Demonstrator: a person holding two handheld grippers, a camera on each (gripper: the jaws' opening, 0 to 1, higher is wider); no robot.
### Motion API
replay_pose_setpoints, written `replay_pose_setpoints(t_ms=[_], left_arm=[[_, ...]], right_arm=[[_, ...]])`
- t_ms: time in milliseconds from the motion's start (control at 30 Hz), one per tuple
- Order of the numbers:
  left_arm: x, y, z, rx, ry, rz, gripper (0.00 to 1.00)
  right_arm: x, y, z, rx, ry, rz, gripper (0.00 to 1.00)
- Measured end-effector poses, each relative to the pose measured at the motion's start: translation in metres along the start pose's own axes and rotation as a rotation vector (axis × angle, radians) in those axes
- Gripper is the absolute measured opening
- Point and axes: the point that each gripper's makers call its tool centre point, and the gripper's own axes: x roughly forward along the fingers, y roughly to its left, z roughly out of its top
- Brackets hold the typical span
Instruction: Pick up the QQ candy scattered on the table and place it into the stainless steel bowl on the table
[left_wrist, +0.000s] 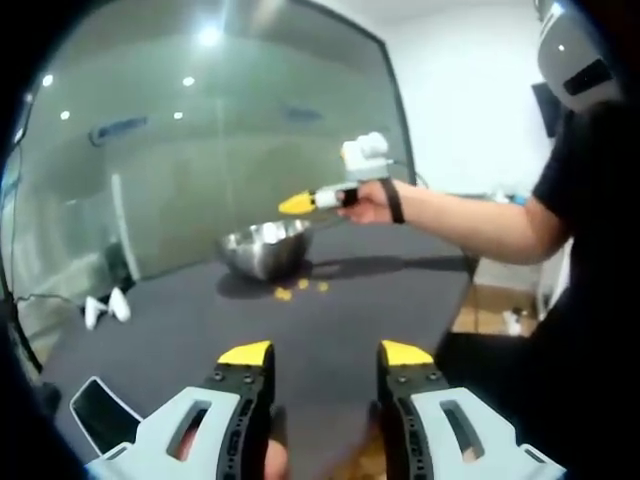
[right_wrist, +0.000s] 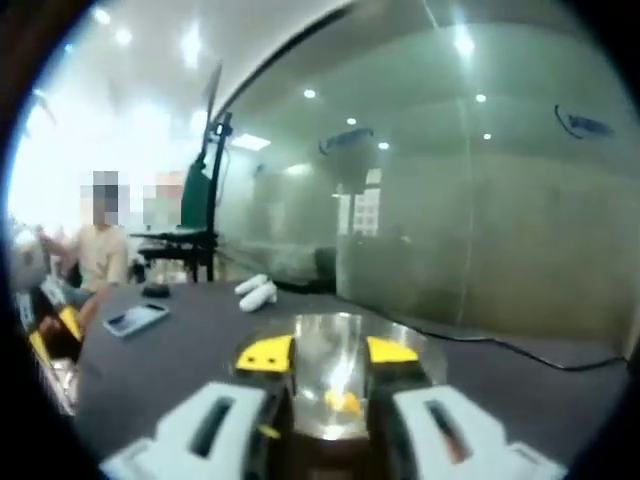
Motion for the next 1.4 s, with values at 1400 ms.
replay_pose_setpoints(t_ms=[1400], left_arm=[[0.014, -0.006, 0.005, 0.034, -0.009, -0.031, 0.43]], right_arm=[[-0.12, 0.071, -0.074, -0.061, 0.112, 0.275, 0.3]])
